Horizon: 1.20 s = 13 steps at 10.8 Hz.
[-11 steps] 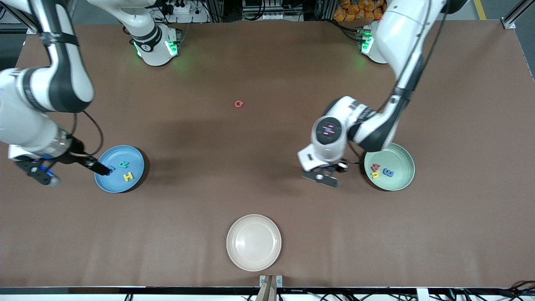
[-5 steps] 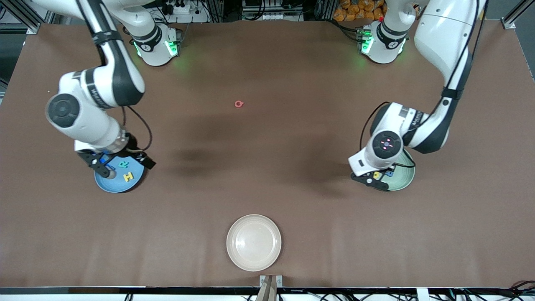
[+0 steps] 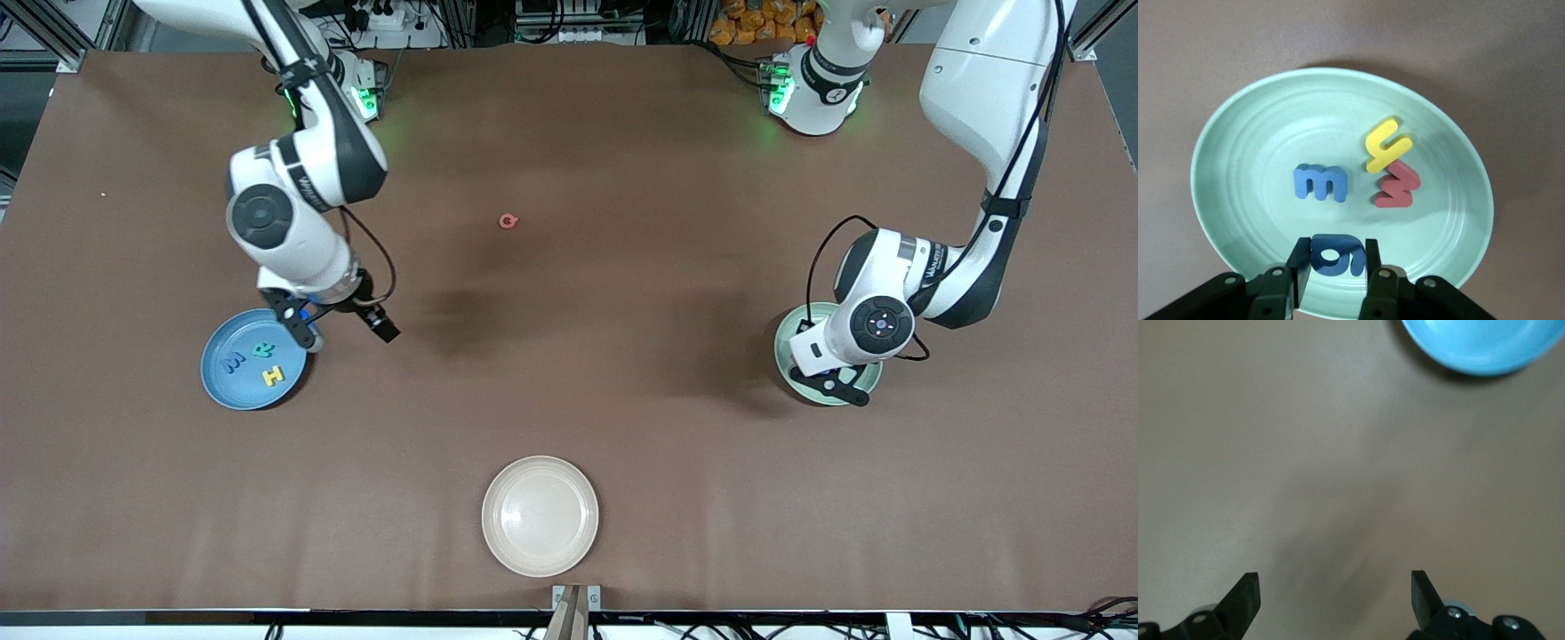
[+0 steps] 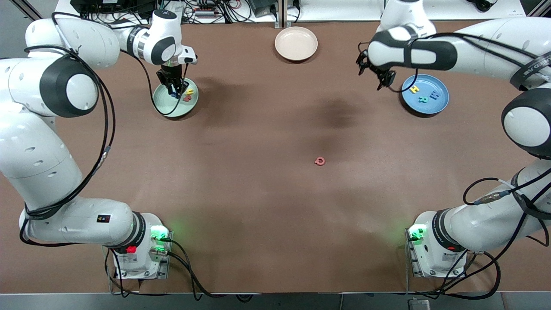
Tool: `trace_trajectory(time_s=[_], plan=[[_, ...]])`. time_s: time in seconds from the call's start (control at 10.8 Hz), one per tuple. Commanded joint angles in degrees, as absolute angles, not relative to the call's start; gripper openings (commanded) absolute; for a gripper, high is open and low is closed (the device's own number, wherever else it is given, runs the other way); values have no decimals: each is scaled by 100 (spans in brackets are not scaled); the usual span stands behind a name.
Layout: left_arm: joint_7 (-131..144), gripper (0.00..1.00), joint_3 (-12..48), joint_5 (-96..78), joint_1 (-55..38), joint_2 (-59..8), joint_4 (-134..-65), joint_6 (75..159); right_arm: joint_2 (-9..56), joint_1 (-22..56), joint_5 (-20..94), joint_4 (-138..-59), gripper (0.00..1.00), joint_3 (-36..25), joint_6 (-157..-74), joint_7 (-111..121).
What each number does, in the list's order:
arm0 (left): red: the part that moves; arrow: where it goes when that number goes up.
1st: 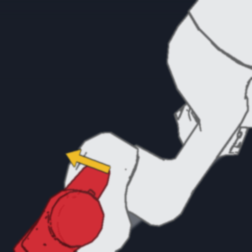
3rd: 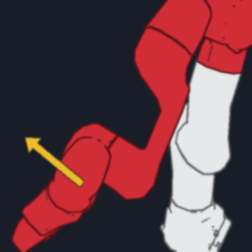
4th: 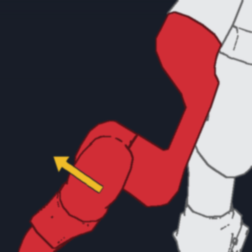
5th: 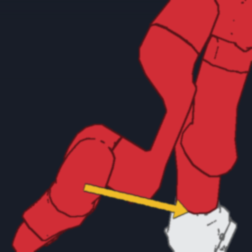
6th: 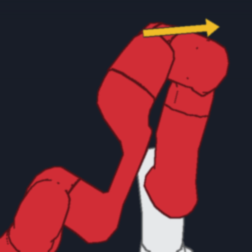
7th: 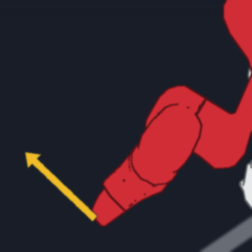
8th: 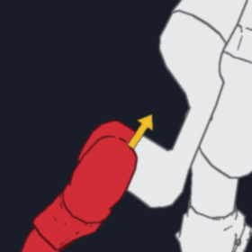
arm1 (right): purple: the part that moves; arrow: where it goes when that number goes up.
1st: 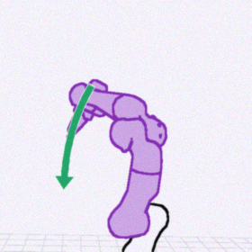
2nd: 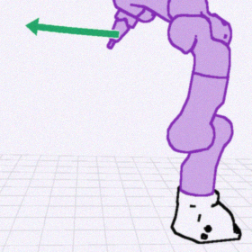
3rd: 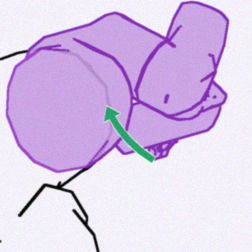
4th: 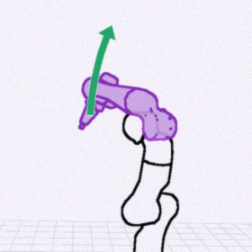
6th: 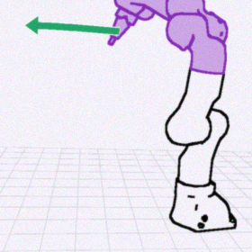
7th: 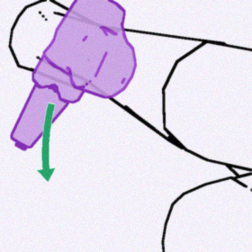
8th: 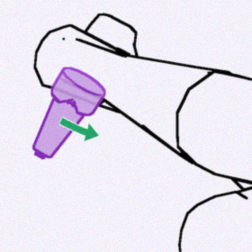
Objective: Sort uppercase to blue plate, lowercase to green plate
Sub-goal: 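Lower the 6 onto the green plate while the right gripper rises, then open the left gripper and withdraw while the right gripper nears the Q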
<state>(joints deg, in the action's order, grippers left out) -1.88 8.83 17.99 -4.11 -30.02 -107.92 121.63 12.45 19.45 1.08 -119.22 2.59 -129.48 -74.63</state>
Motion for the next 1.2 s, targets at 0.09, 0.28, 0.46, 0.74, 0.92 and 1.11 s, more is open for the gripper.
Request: trace_trajectory(time_s=[0.09,0.28,0.46,0.74,0.92,1.11], plan=[[-123,62,940,1864,-396,-2953,-10846,12234,1134,1986,97,-12540,100,842,-13542,-9031],[-167,69,940,1846,-369,-2866,-10697,12226,1143,2283,97,-12805,100,1063,-13947,-9910],[-193,100,975,1820,-150,-2725,-10417,12217,1116,2723,79,-12963,100,1072,-13948,-10492],[-53,100,976,1645,-79,-2637,-9810,12217,1116,3268,44,-13192,100,1072,-13913,-11046],[44,100,967,996,52,-2444,-9616,12173,1186,3444,44,-13210,100,1072,-13896,-11170],[44,100,967,556,237,-2277,-9397,11998,1475,3681,-78,-13192,100,1064,-13913,-11380]])
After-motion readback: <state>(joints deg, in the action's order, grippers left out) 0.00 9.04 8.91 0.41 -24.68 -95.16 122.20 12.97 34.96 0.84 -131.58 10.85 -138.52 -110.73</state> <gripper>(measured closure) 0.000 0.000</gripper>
